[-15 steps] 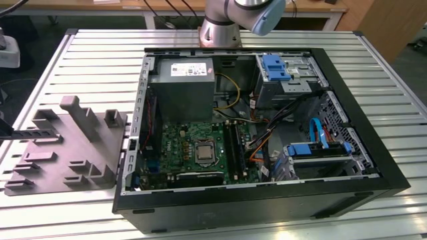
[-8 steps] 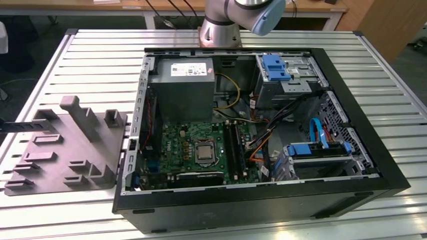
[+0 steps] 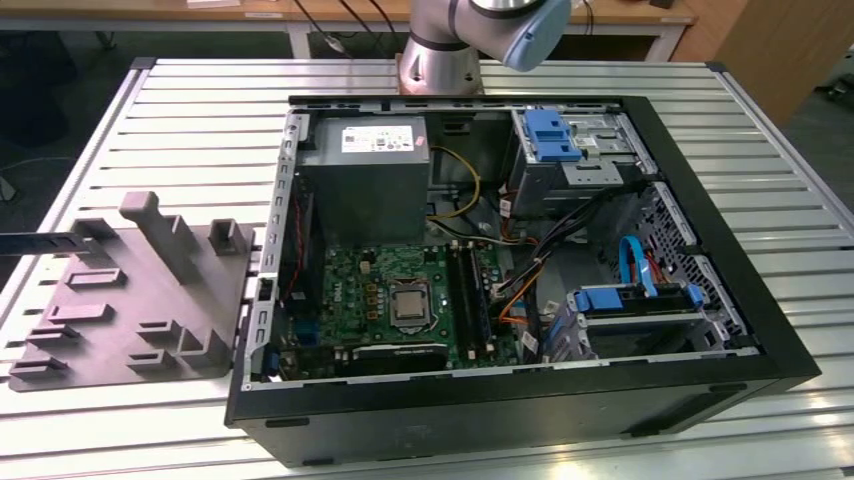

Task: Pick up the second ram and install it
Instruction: 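Pick up the second ram and move it above second insertion slot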

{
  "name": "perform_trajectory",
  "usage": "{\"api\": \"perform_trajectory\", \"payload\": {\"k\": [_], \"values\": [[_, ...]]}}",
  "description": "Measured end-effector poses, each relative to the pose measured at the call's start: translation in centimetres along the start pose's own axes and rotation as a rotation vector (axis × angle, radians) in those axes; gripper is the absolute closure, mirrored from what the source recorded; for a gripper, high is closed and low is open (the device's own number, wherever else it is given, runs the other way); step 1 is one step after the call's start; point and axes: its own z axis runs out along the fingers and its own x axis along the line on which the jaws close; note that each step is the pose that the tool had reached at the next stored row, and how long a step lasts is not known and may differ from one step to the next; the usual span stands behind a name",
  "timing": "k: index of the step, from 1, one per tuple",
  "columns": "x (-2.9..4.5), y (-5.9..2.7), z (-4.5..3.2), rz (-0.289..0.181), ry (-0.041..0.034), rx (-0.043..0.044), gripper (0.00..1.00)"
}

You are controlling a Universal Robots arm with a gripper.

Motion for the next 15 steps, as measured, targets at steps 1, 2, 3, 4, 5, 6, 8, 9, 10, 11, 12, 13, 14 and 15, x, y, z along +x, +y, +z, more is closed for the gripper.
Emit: {"api": "perform_trajectory", "payload": {"k": [1,2,3,4,5,6,8,9,10,11,12,13,14,15], "values": [[-0.01,0.00,-0.21,0.000,0.0000,0.0000,0.89],[-0.02,0.01,-0.40,0.000,0.0000,0.0001,0.89],[-0.02,0.01,-0.61,0.000,0.0000,0.0000,0.89],[-0.03,0.02,-0.81,0.000,-0.0001,0.0001,0.89],[-0.04,0.03,-1.02,0.000,0.0000,0.0000,0.89],[-0.05,0.03,-1.21,0.000,0.0000,-0.0001,0.89],[-0.07,0.04,-1.56,0.000,-0.0001,0.0000,0.89],[-0.07,0.04,-1.71,0.000,-0.0002,0.0001,0.89],[-0.08,0.04,-1.89,0.000,-0.0002,0.0000,0.89],[-0.09,0.05,-2.07,0.000,-0.0003,0.0000,0.89],[-0.09,0.05,-2.22,0.000,-0.0004,0.0000,0.89],[-0.10,0.06,-2.34,0.000,-0.0005,0.0000,0.89],[-0.10,0.06,-2.43,0.000,-0.0006,0.0001,0.89],[-0.10,0.06,-2.52,0.000,-0.0006,0.0000,0.89]]}}
